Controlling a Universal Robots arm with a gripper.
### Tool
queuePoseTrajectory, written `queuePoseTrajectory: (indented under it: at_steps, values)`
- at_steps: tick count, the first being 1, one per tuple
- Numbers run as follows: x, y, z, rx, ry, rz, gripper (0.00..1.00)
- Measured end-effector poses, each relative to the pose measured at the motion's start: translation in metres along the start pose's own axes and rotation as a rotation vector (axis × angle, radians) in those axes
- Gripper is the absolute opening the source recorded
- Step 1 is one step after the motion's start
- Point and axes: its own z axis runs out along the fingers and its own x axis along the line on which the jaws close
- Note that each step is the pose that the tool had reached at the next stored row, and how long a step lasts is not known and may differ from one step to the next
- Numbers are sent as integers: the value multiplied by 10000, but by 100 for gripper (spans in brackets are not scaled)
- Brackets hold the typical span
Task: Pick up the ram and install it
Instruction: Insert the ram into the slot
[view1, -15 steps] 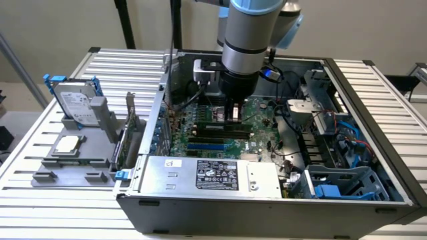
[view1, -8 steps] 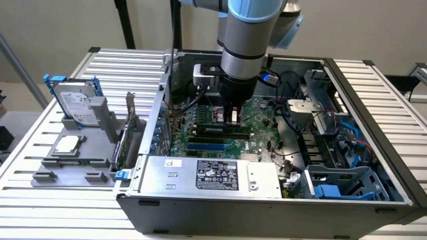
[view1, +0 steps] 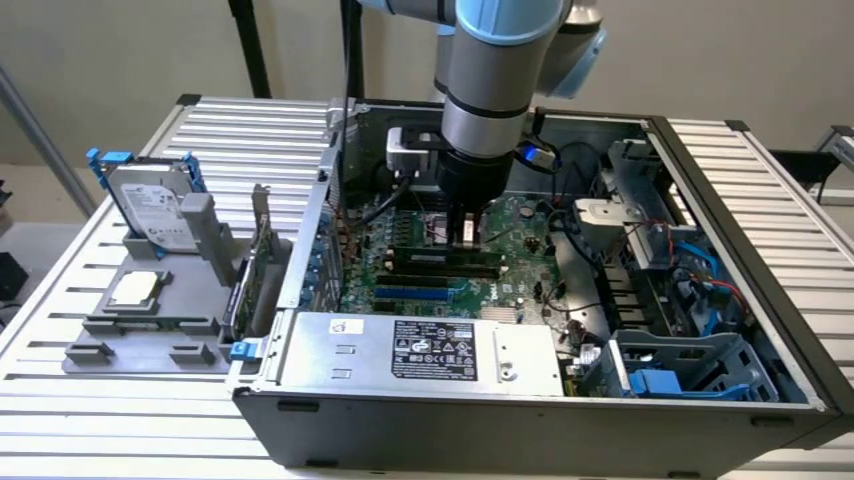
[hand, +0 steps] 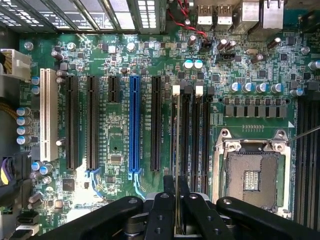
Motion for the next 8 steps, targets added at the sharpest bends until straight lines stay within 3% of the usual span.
queuePoseTrajectory:
  at_steps: [8]
  values:
    - [0,-1,17,-1,1,-1,14]
